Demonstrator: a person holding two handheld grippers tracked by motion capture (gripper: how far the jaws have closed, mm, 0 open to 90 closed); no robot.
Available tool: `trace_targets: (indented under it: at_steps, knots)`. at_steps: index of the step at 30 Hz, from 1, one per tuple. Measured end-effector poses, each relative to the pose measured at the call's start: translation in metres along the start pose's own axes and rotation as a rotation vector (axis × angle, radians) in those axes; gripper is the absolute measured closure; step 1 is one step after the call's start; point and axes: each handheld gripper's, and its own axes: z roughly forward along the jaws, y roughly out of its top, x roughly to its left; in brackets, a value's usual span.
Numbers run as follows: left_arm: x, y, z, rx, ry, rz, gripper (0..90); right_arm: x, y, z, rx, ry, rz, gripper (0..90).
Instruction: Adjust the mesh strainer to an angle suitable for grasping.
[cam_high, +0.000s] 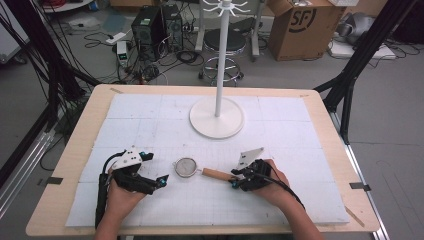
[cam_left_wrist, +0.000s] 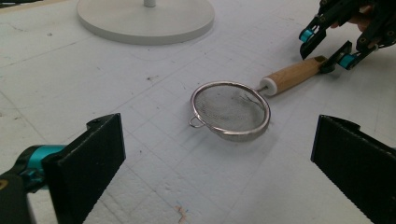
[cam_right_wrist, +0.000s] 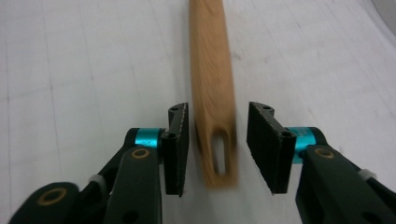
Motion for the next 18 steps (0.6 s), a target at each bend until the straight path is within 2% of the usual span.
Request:
trace_targets:
  at_steps: [2,5,9,14,18]
  knots:
    - [-0.001,0.000,0.000,0.001,0.002,0.003,3.4,0.000,-0.001,0.000,-0.005,0.016,0.013,67.4]
    - [-0.002,0.001,0.000,-0.003,0.000,0.002,3.5,0.001,0.003,0.003,-0.003,0.012,-0.007,67.8]
    - [-0.003,0.002,-0.001,-0.007,-0.005,0.006,3.4,0.000,0.006,0.006,-0.003,0.022,-0.004,68.9]
    - [-0.003,0.003,0.000,-0.014,-0.003,0.007,3.5,0.001,0.014,0.012,-0.016,0.056,-0.036,71.3]
    - [-0.002,0.003,-0.002,-0.019,-0.003,0.003,3.5,0.005,0.029,0.022,-0.020,0.088,-0.062,71.7]
